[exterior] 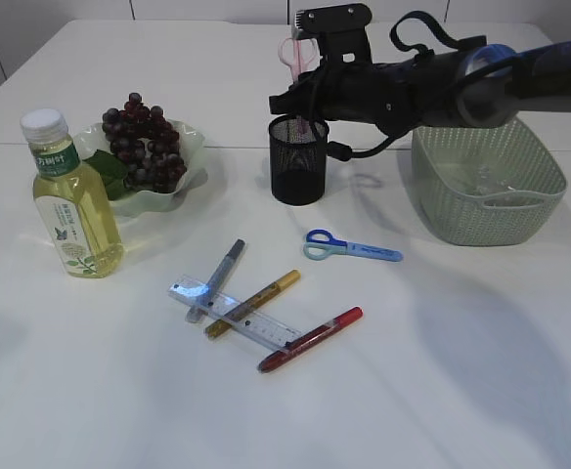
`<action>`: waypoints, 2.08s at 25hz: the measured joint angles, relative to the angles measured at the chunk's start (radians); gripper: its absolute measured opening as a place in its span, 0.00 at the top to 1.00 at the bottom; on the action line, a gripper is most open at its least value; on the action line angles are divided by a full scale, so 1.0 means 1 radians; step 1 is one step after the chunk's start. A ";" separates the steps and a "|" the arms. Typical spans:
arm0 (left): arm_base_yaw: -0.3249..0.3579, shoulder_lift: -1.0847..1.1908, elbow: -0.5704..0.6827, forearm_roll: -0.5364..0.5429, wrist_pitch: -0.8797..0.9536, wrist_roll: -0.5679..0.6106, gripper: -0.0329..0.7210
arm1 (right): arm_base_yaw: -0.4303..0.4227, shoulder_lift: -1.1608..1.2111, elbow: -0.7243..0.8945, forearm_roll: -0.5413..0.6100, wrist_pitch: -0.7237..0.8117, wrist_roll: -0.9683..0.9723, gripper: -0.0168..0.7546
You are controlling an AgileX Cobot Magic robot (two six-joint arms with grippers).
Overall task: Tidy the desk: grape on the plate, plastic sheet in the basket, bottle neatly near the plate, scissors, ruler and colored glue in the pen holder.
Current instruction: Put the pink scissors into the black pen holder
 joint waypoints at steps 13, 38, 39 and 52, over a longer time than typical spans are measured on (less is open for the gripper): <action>0.000 0.000 0.000 0.000 0.000 0.000 0.41 | -0.002 0.004 -0.008 -0.002 0.000 0.000 0.78; 0.000 0.000 0.000 -0.037 0.000 0.000 0.41 | -0.002 0.004 -0.071 0.010 0.135 0.002 0.56; 0.000 0.000 0.000 -0.037 0.000 0.000 0.41 | -0.002 0.004 -0.084 0.014 0.157 0.002 0.56; 0.000 0.000 0.000 -0.037 0.000 0.000 0.41 | 0.015 -0.004 -0.392 0.126 0.974 -0.013 0.56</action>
